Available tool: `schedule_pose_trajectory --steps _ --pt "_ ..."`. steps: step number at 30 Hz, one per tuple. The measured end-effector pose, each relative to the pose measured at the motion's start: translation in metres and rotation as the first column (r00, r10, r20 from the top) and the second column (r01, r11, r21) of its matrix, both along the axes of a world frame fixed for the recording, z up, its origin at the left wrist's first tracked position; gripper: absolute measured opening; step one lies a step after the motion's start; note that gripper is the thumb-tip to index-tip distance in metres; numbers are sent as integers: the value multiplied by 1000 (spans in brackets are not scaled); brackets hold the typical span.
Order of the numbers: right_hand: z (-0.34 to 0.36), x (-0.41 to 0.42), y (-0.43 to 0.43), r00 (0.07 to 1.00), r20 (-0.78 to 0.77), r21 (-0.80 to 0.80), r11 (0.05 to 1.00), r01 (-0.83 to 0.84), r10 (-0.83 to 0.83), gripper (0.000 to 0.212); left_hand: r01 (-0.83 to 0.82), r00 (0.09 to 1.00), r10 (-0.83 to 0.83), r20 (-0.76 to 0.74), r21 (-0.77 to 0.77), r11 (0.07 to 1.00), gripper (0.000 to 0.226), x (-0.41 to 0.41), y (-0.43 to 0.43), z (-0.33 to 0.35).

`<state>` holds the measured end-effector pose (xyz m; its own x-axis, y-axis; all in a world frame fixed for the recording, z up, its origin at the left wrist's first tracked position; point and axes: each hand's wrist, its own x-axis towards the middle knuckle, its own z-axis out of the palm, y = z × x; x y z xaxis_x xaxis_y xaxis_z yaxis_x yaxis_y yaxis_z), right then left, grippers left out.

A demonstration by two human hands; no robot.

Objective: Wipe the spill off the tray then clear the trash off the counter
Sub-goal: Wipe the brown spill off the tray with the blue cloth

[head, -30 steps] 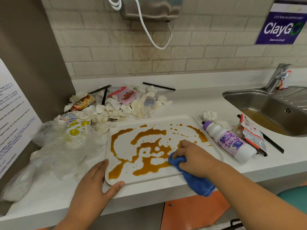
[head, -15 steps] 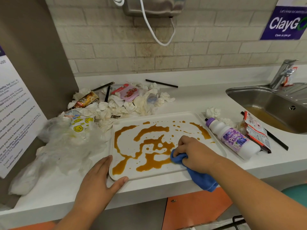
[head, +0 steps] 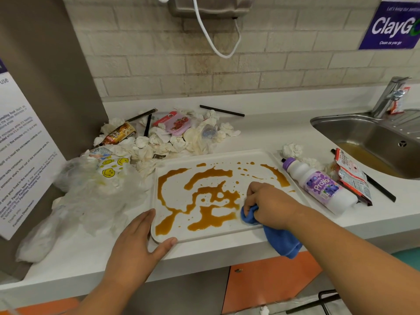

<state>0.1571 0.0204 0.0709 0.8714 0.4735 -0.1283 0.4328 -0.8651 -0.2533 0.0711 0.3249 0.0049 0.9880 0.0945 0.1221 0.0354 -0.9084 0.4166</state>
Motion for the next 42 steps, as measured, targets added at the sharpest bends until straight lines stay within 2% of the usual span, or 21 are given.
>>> schedule_pose_trajectory --steps 4,10,14,15,18,21,23,26,30,34,37,39,42 --pt "-5 -10 7 997 -15 38 996 -76 76 30 -8 1000 8 -5 -8 1000 97 0 0 1" --pt "26 2 -21 994 -81 -29 997 74 -77 27 3 1000 -3 4 -4 1000 97 0 0 0" --pt "37 3 -38 992 -22 -142 983 120 -124 30 6 1000 -6 16 6 1000 96 0 0 0" --pt "33 2 -39 994 -16 -130 986 106 -109 31 5 1000 -5 15 8 1000 96 0 0 0" --pt "9 -6 -43 984 1 90 980 175 -176 45 0 1000 0 10 7 1000 96 0 0 0" --pt "-26 -19 -41 932 174 74 948 310 -318 44 -5 1000 5 2 16 1000 96 0 0 1" --pt "-39 -28 -33 943 221 119 967 227 -248 28 -6 1000 6 2 21 1000 95 0 -1 0" --pt "-38 -23 -33 981 161 168 983 80 -107 18 -1 1000 1 3 24 1000 94 0 0 0" --pt "-32 -10 -30 963 158 188 964 189 -220 18 4 1000 -4 8 21 1000 95 1 0 0" --pt "-29 -11 -13 993 69 198 977 79 -94 17 4 1000 -4 8 14 1000 96 1 -1 1" --pt "-28 -6 -12 972 138 203 966 162 -192 18 0 1000 0 -1 10 1000 98 2 -1 1" --pt "-34 -5 -8 970 171 181 973 142 -174 17 -2 1000 2 1 10 1000 99 2 -1 1" --pt "-27 -4 -2 995 56 197 978 73 -85 18 -6 1000 6 -6 7 1000 101 2 -1 1"
